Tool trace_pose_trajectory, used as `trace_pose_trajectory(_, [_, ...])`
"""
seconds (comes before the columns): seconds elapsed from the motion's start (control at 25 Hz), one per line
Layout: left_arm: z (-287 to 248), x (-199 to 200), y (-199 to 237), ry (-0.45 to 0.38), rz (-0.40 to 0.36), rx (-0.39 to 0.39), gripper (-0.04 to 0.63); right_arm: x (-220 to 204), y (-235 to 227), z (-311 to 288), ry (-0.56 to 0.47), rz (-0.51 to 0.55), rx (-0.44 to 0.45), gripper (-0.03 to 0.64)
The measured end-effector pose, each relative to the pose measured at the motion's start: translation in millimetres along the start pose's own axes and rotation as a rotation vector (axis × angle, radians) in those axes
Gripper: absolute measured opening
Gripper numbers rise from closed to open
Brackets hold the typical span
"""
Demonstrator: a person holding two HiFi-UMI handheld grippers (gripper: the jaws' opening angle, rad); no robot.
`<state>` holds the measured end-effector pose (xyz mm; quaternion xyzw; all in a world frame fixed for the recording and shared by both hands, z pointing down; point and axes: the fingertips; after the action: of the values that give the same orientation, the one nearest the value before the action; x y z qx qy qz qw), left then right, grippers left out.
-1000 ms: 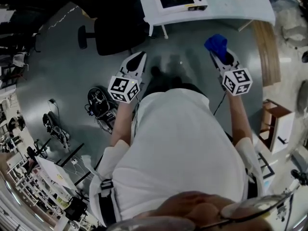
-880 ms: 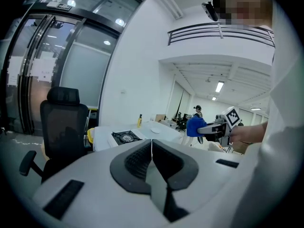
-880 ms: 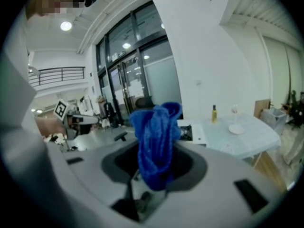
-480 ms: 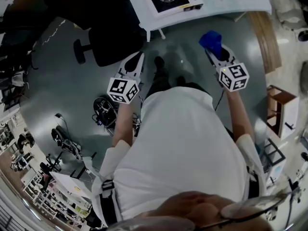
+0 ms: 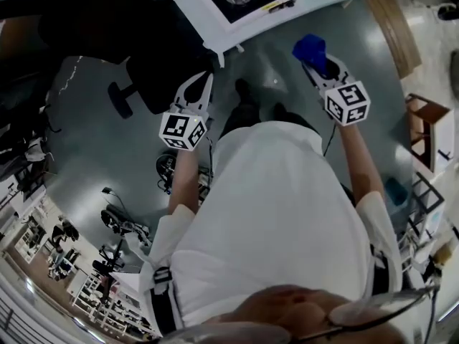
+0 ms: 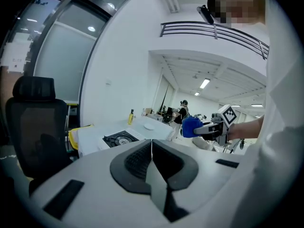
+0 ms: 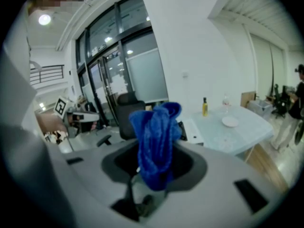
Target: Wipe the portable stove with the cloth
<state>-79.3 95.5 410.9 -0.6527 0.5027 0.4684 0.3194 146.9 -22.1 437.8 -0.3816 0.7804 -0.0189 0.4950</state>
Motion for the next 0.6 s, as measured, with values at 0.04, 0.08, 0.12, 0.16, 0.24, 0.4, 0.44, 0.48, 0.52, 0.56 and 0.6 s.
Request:
trace_pose_trajectory(0.04, [-3.8, -1.4, 5.5, 0.007, -0.002, -0.014, 0.035, 0.3, -0.1, -5.0, 0.001, -0.006, -0.009, 0.155])
trace_pose_trajectory(0.08, [-7.9, -3.0, 11.1, 0.014, -0.005, -0.027, 0.036, 1.1, -0.5, -10.3, 0.001, -0.011, -0.018, 0.155])
trace_pose_trajectory(0.12, [-12.3, -4.5, 17.1, 0.019, -0.007, -0.039, 0.037, 2.2, -1.2, -15.9, 0.002, -0.015, -0.027, 0.155])
trace_pose_trajectory(0.16, [-16.5, -6.0, 23.1, 0.025, -0.009, -0.050, 0.037, 3.3, -2.1, -21.5, 0.002, -0.020, -0.037, 0.155])
trace_pose_trajectory(0.24, [-24.3, -9.0, 34.9, 0.038, -0.019, -0.072, 0.037, 4.2, -3.7, -32.3, 0.002, -0.034, -0.056, 0.155])
trace_pose_trajectory(0.4, [-38.1, -15.3, 54.7, 0.066, -0.072, -0.119, 0.036, 0.3, -8.7, -52.0, 0.008, -0.054, -0.101, 0.155])
trace_pose_trajectory(0.44, [-40.3, -17.4, 58.6, 0.073, -0.082, -0.130, 0.036, -1.4, -10.4, -56.3, 0.013, -0.055, -0.112, 0.155])
trace_pose_trajectory(0.48, [-42.3, -19.8, 62.2, 0.079, -0.088, -0.142, 0.036, -2.9, -12.2, -60.5, 0.018, -0.057, -0.122, 0.155])
trace_pose_trajectory(0.52, [-44.5, -22.3, 65.6, 0.085, -0.090, -0.154, 0.037, -4.2, -14.3, -64.8, 0.023, -0.059, -0.131, 0.155])
trace_pose_trajectory(0.56, [-46.9, -25.0, 68.8, 0.091, -0.092, -0.165, 0.036, -5.4, -16.6, -69.1, 0.027, -0.063, -0.139, 0.155])
trace_pose_trajectory(0.6, [-49.4, -27.9, 71.6, 0.099, -0.093, -0.177, 0.036, -6.9, -18.8, -73.2, 0.030, -0.070, -0.148, 0.155])
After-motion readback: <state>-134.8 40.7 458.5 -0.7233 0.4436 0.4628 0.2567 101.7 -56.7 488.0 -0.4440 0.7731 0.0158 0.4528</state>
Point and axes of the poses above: the fingertips, and each gripper's own axes: z backward along the fingers, y to its left, x out of its top, and after that the axes turned 13 degrees about -z, right-handed
